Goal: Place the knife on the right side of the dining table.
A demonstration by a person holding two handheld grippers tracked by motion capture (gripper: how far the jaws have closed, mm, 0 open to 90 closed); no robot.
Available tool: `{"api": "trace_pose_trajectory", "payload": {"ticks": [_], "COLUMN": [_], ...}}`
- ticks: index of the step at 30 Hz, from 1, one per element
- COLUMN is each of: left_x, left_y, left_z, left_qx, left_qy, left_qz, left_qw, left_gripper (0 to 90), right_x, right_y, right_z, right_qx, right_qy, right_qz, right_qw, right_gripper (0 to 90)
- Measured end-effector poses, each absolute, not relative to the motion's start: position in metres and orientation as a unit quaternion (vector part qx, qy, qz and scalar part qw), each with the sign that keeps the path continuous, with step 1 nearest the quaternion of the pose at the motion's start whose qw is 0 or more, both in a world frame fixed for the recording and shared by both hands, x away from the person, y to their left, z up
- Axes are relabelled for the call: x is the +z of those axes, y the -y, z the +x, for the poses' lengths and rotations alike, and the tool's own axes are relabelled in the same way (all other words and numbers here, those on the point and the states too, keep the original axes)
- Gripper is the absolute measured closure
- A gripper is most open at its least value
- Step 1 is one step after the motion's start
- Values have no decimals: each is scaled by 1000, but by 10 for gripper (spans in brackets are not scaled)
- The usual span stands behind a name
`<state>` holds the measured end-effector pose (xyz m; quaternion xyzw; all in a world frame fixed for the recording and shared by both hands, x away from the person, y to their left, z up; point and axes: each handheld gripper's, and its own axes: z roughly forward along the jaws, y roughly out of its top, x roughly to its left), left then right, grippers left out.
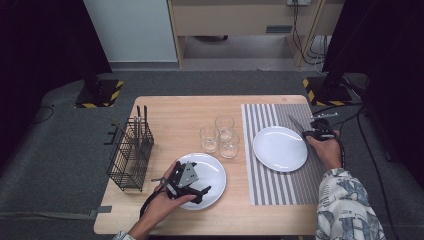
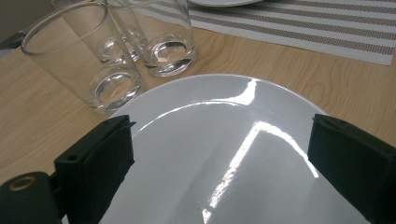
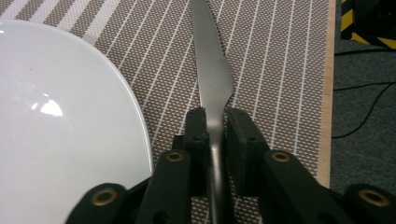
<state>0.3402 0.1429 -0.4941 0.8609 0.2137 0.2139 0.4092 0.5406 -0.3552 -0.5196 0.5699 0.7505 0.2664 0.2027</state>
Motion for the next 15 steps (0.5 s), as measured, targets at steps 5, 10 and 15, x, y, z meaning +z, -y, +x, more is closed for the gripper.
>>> {"api": "trace_pose_trajectory", "payload": {"ticks": [5, 10, 15], "left_x": [-494, -495, -496], "left_y": [-143, -143, -143], "left_z": [340, 340, 341], "left_qx": [214, 214, 211], "left_qy": [-213, -211, -215], "left_qz": [862, 865, 864], "left_qw": [408, 402, 404], "left_gripper": [62, 62, 62], "right_x": [-519, -520, -521], "right_y": [351, 344, 336], "right_z": [542, 551, 563], "right_qx": [262, 268, 270], "right_qy": [-756, -755, -750], "right_qz": [564, 563, 568], "right_qw": [204, 203, 207], "right_gripper": [796, 795, 791]}}
